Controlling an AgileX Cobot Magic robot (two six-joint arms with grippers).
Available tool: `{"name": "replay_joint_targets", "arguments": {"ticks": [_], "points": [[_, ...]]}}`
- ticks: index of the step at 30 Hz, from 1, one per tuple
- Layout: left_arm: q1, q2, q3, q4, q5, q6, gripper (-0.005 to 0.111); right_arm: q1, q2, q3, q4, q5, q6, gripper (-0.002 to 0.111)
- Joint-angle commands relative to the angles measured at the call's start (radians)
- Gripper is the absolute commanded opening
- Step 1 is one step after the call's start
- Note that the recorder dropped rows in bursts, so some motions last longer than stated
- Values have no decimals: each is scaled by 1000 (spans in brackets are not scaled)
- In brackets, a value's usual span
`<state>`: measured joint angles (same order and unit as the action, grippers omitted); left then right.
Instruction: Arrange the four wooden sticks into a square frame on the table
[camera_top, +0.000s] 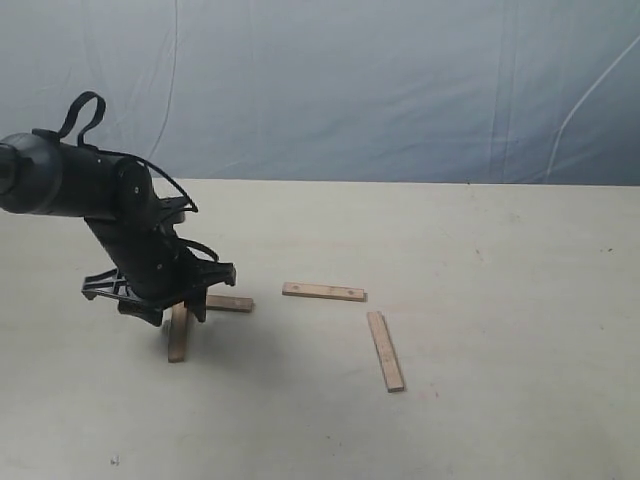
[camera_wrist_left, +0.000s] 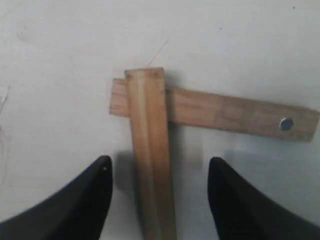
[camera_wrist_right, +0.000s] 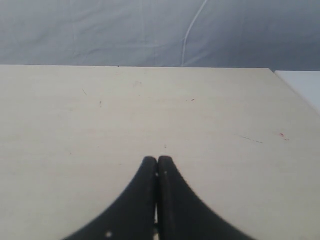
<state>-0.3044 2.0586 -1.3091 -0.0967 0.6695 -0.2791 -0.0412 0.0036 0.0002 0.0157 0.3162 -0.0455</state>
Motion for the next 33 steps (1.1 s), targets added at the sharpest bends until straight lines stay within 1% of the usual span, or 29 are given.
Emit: {"name": "replay_joint_targets", "arguments": {"ticks": [1,3,5,6,9,12,14,18,22,24,26,29,31,32,33], "points": [[0,-61,-11,37,69,40,52,2,-4,0,-1,-10,-3,-1],[4,-100,-11,89,100,51,35,2,-4,0,-1,-10,-3,-1],[16,-145,-6,147,139,51,7,2,-4,0,-1,-10,-3,-1],[24,-172,9,158,143,54,1,2,-4,0,-1,-10,-3,-1],[72,-265,99,138,79,87,0,2,-4,0,-1,-10,-3,-1],[129,-396,239,29,-92,96,0,2,-4,0,-1,-10,-3,-1],[138,-487,328,-23,-205,96,0,2,-4,0,-1,-10,-3,-1],[114,-709,539,-90,-434,96,0,2,-4,0,-1,-10,-3,-1],[54,-967,791,-154,-670,96,0,2,-4,0,-16,-36,-3,-1],[20,-1089,900,-160,-768,96,0,2,-4,0,-16,-119,-3,-1],[-6,-1225,1010,-158,-849,96,0,2,-4,0,-5,-253,-3,-1],[-18,-1408,1142,-158,-912,96,0,2,-4,0,75,-461,13,-1],[-18,-1528,1216,-158,-917,96,0,2,-4,0,188,-595,72,-1],[-18,-1586,1249,-158,-921,96,0,2,-4,0,243,-661,142,-1],[-18,-1629,1273,-158,-925,96,0,2,-4,0,264,-690,259,-1]]}}
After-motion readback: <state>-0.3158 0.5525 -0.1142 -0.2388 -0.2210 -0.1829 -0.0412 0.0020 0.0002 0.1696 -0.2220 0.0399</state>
